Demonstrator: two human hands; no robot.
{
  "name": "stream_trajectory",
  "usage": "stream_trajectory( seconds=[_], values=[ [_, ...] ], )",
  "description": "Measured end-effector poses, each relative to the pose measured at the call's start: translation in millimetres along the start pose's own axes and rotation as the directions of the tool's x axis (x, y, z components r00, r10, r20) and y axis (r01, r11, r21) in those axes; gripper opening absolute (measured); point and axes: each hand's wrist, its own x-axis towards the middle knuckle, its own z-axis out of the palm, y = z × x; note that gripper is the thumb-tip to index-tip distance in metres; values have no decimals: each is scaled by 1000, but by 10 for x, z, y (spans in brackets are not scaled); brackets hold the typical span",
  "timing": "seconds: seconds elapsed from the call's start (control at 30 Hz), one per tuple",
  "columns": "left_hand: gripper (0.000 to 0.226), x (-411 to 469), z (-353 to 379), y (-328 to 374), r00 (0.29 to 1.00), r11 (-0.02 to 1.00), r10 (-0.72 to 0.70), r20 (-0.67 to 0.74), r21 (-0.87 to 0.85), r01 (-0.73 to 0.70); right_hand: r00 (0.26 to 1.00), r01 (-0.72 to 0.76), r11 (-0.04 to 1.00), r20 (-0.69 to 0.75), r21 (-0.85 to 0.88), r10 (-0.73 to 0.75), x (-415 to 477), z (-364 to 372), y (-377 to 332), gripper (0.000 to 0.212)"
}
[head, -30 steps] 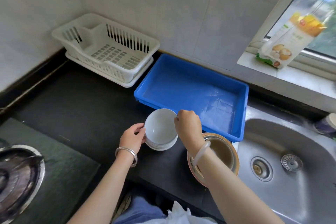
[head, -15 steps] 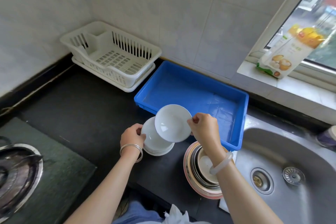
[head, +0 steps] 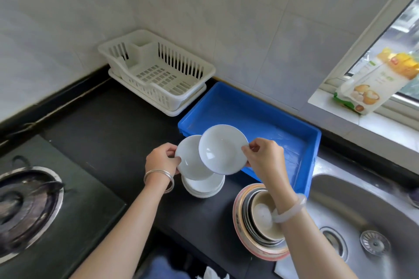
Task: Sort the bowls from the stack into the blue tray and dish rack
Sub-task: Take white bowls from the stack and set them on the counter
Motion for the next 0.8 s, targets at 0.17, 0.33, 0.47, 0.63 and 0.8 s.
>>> stream_trajectory(
  seconds=[0.17,0.33,0.47,0.63,0.8],
  values=[
    [28,246,-439,24,999,984,-47,-16,-172,43,999,26,997,32,73,-28,137,120,-375,18],
    [28,595,-957,-196,986,954,-122,-113,-286,86,989,49,982,132,180,-74,364,519,-796,18],
    [28,930,-1313,-443,957,919,-202,-210,-379,110,973,53,979,209,196,-95,591,1029,-1120,17],
    [26,1352,-1649,-677,902,858,-328,-281,-487,160,944,4,973,320,231,-80,910,1725,-1540,18],
    [26,1799,-1932,-834,833,811,-434,-343,-552,195,911,-46,966,407,254,-64,1186,2463,-1896,16]
  ],
)
